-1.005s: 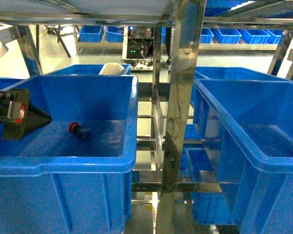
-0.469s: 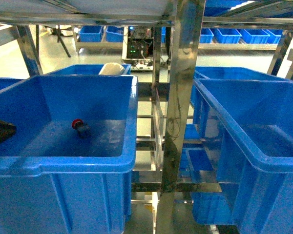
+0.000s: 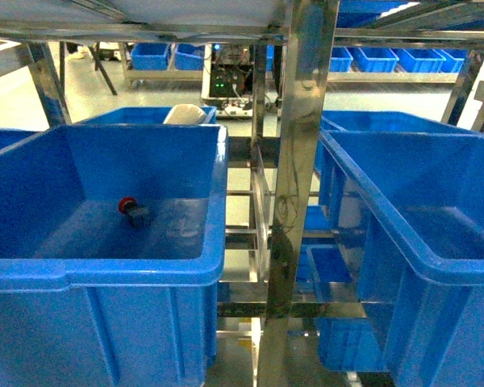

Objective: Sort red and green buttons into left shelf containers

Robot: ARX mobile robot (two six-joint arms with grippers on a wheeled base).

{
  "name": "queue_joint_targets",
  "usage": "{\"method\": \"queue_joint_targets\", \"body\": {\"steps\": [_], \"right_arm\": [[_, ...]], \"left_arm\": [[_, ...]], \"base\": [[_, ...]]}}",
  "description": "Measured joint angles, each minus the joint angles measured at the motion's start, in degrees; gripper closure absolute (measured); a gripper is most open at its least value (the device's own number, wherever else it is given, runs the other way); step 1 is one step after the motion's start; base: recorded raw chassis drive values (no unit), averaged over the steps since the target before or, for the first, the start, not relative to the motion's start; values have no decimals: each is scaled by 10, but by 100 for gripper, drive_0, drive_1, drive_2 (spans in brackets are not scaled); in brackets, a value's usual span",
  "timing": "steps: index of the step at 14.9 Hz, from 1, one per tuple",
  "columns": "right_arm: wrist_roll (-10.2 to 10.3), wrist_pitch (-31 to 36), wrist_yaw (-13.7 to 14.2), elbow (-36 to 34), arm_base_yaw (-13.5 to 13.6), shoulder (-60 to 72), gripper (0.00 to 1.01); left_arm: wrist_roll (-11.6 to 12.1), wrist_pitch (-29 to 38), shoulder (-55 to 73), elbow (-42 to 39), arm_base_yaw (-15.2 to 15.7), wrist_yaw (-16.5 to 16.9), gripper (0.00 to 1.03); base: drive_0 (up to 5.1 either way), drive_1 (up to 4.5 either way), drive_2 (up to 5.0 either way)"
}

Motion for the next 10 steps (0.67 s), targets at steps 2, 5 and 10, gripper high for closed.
{"method": "queue_joint_targets", "body": {"steps": [2,5,10], "right_arm": [[0,0,-1,0,0,0,3],[1,5,0,0,0,1,3],[171,369,129,-151,73,-50,59]], "left_arm": [[-45,-31,-83,-14,-50,-62,5],[-75,-28,-102,-11,-55,-70,5],[61,81,-158,-114,-54,-70,56]], "base": [[0,0,0],[0,0,0],[0,0,0]]}}
